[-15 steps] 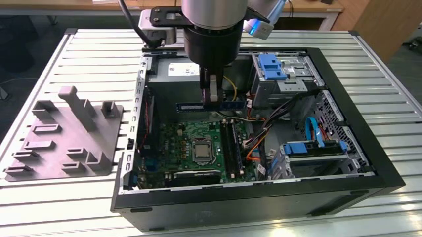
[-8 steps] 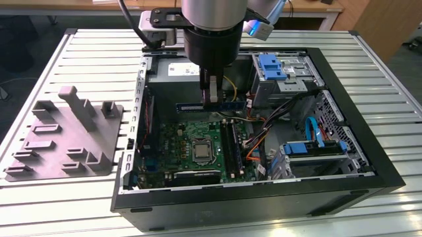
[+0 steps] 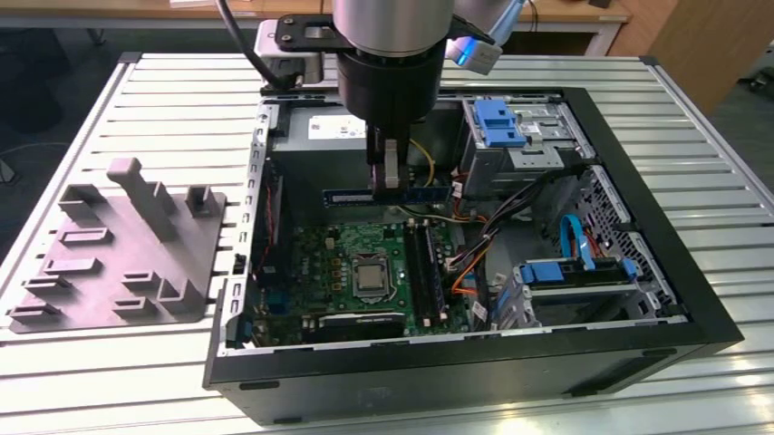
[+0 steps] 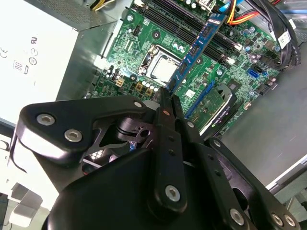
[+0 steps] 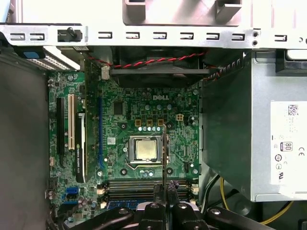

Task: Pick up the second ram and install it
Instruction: 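Insert the second ram into the second slot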

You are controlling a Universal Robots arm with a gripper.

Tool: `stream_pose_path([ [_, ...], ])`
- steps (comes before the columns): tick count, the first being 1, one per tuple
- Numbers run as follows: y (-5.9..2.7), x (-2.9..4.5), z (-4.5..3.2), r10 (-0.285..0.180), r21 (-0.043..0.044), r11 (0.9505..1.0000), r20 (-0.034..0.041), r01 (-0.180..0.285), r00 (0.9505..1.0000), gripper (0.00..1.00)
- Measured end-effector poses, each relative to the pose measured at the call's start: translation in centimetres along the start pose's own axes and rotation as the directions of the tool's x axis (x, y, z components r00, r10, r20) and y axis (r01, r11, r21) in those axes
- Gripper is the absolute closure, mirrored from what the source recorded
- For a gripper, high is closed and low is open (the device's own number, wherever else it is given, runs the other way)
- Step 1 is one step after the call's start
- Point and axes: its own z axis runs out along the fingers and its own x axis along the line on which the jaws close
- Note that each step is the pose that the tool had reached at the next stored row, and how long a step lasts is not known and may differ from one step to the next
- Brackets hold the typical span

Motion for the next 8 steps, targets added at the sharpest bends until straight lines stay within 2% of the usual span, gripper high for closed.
stream_pose_path([
  [4,0.0,0.0,0.03,-0.051,-0.0027,0.9987,0.0006,0.051,0.9987,0.87],
  [8,0.0,0.0,0.07,-0.122,-0.0062,0.9926,0.0016,0.122,0.9926,0.87],
])
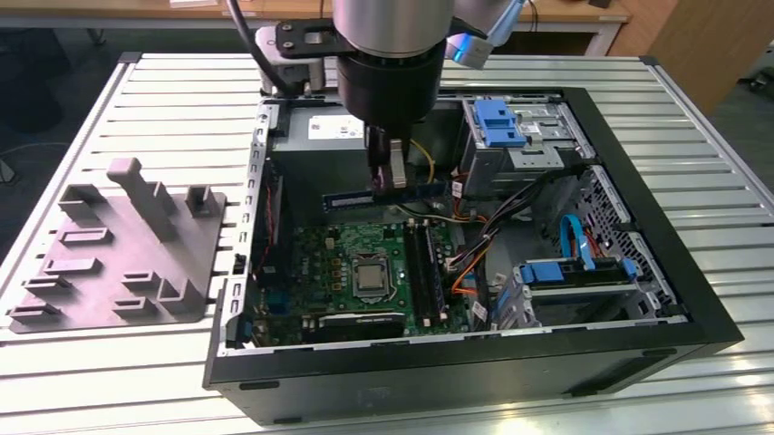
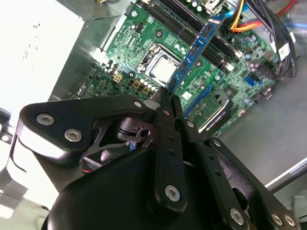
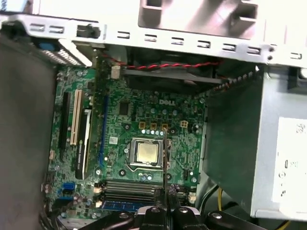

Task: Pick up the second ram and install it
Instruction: 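Insert the second ram into the second slot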

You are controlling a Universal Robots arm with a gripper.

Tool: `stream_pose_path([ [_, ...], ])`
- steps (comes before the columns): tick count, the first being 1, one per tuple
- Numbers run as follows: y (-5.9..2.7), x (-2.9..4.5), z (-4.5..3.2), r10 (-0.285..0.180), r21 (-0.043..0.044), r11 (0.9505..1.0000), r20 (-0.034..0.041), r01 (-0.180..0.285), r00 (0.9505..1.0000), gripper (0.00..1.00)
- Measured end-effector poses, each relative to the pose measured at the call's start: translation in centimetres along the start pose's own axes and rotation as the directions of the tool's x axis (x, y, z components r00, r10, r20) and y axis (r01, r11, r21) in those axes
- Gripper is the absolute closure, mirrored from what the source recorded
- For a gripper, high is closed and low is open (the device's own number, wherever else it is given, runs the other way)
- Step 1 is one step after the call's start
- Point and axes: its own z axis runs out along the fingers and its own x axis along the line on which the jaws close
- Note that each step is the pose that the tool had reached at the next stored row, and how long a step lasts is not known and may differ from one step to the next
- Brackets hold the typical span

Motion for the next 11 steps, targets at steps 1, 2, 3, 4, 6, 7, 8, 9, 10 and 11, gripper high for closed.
stream_pose_path([
  [1,0.0,0.0,0.01,-0.018,-0.0009,0.9998,0.0002,0.018,0.9998,0.87],
  [2,0.0,0.0,0.03,-0.036,-0.0018,0.9994,0.0003,0.036,0.9994,0.87],
  [3,0.0,0.0,0.04,-0.055,-0.0028,0.9985,0.0006,0.055,0.9985,0.87],
  [4,0.0,0.0,0.06,-0.073,-0.0037,0.9973,0.0008,0.073,0.9973,0.87],
  [6,0.0,0.01,0.1,-0.109,-0.0055,0.9941,0.0014,0.109,0.9941,0.87],
  [7,0.0,0.01,0.12,-0.127,-0.0064,0.9919,0.0016,0.127,0.992,0.87],
  [8,0.0,0.01,0.14,-0.144,-0.0073,0.9895,0.0019,0.144,0.9895,0.87],
  [9,0.0,0.01,0.16,-0.162,-0.0082,0.9867,0.0022,0.162,0.9868,0.87],
  [10,0.0,0.01,0.18,-0.18,-0.0091,0.9836,0.0025,0.18,0.9836,0.87],
  [11,0.0,0.01,0.2,-0.198,-0.0099,0.9802,0.0029,0.198,0.9802,0.87],
])
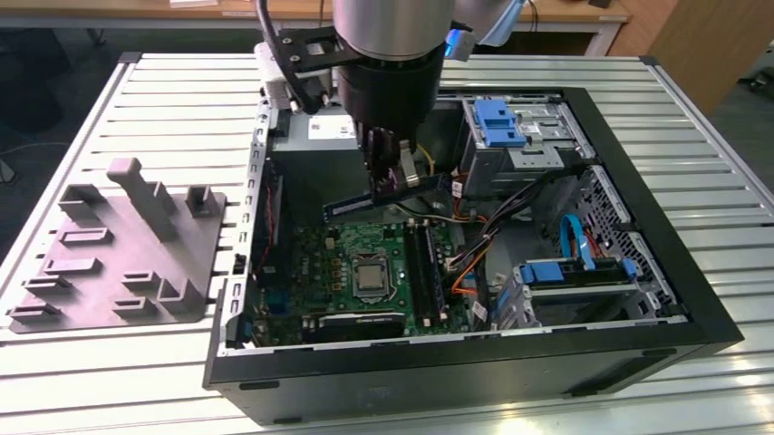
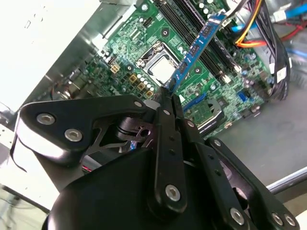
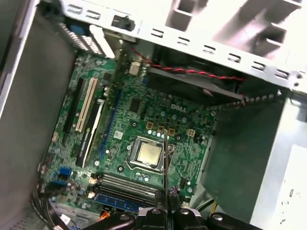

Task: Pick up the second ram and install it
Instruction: 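Insert the second ram into the second slot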

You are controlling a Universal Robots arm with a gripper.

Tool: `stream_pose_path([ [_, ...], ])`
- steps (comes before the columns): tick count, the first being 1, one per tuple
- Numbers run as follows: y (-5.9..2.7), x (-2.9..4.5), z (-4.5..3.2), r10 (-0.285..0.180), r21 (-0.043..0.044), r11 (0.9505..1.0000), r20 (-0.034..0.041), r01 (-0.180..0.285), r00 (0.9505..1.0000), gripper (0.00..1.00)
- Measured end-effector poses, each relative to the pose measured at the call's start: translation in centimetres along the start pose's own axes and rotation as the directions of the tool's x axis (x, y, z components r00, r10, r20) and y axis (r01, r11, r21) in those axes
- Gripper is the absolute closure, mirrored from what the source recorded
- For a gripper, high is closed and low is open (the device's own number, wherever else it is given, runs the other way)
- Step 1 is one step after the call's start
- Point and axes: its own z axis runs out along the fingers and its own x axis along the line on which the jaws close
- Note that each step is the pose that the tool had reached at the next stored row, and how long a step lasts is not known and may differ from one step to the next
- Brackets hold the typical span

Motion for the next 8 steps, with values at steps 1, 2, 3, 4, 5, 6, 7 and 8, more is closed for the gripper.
stream_pose_path([
  [1,0.0,0.0,0.02,-0.019,-0.0011,0.9998,0.0001,0.019,0.9998,0.87],
  [2,0.0,0.0,0.04,-0.037,-0.0019,0.9993,0.0003,0.037,0.9993,0.87],
  [3,0.0,0.01,0.06,-0.055,-0.0029,0.9985,0.0006,0.055,0.9985,0.87],
  [4,0.0,0.01,0.08,-0.073,-0.0037,0.9973,0.0008,0.073,0.9973,0.87],
  [5,0.0,0.01,0.1,-0.091,-0.0047,0.9959,0.001,0.091,0.9959,0.87],
  [6,0.0,0.01,0.12,-0.109,-0.0056,0.9941,0.0014,0.109,0.9941,0.87],
  [7,0.0,0.01,0.14,-0.128,-0.0065,0.9917,0.0017,0.128,0.9918,0.87],
  [8,0.0,0.01,0.16,-0.144,-0.0073,0.9895,0.0019,0.144,0.9895,0.87],
])
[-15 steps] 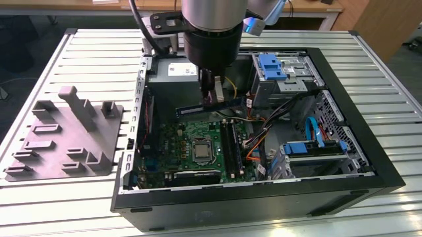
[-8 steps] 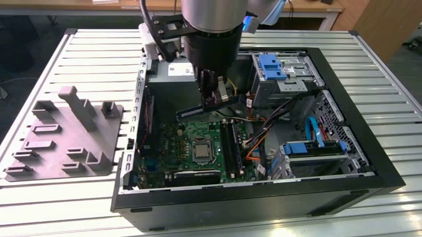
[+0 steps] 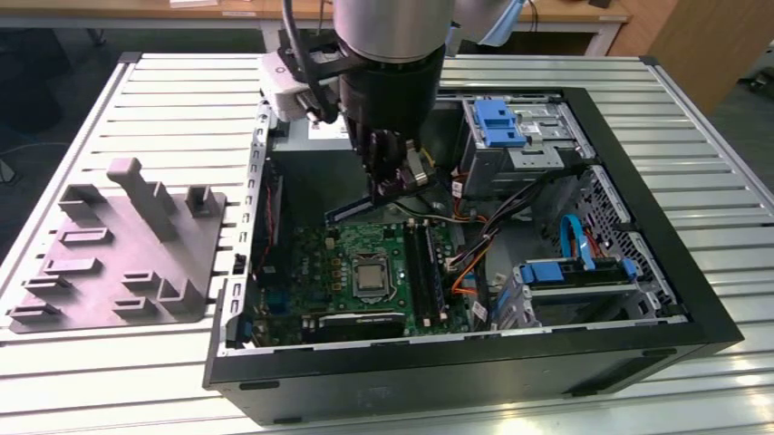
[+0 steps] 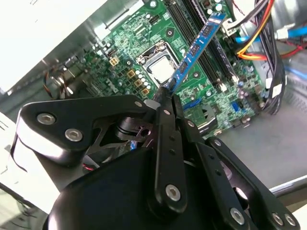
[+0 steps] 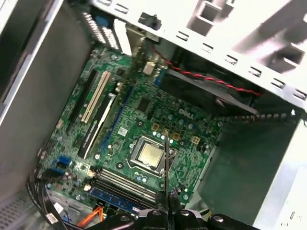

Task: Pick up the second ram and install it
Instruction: 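Insert the second ram into the second slot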

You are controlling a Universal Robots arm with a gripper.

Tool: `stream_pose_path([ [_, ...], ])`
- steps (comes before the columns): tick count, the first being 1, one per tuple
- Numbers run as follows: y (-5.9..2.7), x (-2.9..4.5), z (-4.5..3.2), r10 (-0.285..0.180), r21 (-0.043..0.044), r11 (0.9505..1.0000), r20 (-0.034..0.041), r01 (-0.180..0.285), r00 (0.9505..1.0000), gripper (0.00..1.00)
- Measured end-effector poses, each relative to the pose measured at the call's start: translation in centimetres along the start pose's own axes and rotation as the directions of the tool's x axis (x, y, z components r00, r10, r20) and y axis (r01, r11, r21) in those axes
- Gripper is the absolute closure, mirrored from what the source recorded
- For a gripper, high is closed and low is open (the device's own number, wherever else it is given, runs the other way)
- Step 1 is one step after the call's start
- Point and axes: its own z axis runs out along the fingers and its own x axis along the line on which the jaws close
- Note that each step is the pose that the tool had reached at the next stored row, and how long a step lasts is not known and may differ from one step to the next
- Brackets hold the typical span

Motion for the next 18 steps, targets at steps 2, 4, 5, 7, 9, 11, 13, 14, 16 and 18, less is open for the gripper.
stream_pose_path([
  [2,0.0,0.0,0.04,-0.038,-0.0019,0.9993,0.0004,0.038,0.9993,0.87],
  [4,0.0,0.01,0.11,-0.064,-0.0033,0.998,0.0005,0.064,0.998,0.87],
  [5,-0.01,0.02,0.13,-0.06,-0.0033,0.9982,0.0004,0.06,0.9982,0.87],
  [7,-0.02,0.02,0.23,-0.026,-0.0015,0.9997,0.0002,0.026,0.9997,0.87],
  [9,-0.01,0.02,0.32,0.01,0.0004,1.0,-0.0002,-0.01,1.0,0.87],
  [11,-0.01,0.03,0.41,0.046,0.0022,0.999,-0.0005,-0.046,0.999,0.87],
  [13,-0.01,0.03,0.51,0.083,0.0042,0.9965,-0.0008,-0.083,0.9966,0.87],
  [14,-0.01,0.04,0.55,0.101,0.0051,0.9949,-0.0009,-0.101,0.9949,0.87],
  [16,-0.01,0.04,0.65,0.137,0.007,0.9906,-0.001,-0.137,0.9906,0.87],
  [18,-0.01,0.05,0.74,0.173,0.0088,0.985,-0.0011,-0.173,0.985,0.87],
])
